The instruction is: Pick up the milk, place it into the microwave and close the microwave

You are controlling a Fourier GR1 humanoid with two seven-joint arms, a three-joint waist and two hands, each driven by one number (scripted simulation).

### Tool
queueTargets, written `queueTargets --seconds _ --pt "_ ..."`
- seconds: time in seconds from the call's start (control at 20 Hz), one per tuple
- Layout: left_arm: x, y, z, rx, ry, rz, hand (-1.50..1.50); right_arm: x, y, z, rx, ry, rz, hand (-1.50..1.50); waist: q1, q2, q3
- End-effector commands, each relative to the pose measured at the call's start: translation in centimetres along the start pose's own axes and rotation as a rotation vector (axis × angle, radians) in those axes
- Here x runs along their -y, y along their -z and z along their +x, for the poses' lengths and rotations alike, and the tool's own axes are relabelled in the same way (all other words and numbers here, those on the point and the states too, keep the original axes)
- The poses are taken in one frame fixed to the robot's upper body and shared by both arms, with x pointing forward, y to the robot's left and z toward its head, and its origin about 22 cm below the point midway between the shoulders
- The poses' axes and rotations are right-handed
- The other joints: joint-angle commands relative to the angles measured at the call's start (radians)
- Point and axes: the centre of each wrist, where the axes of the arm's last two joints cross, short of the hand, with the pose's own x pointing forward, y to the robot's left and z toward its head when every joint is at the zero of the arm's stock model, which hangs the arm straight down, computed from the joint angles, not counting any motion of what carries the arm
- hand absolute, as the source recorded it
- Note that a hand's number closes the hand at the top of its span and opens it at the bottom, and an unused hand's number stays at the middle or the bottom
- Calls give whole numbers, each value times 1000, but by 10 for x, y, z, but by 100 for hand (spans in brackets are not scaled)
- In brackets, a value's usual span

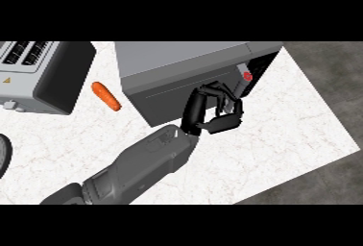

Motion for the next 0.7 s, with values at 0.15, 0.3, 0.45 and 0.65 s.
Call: queueTargets --seconds 0.15,0.3,0.45,0.65 --pt "-34 4 -25 -175 107 216 150 0 -4 10 -4 -19 0 -150 42 -3 -4" --pt "-34 1 -28 -212 63 223 150 1 -9 13 -12 -19 -27 -150 55 0 -5" --pt "-37 -7 -35 -229 71 206 -150 -5 -7 17 -9 -23 -27 -150 69 -2 -7" --pt "-36 -6 -34 -229 52 184 -150 -7 -10 21 -33 -28 -30 -150 73 0 -7"
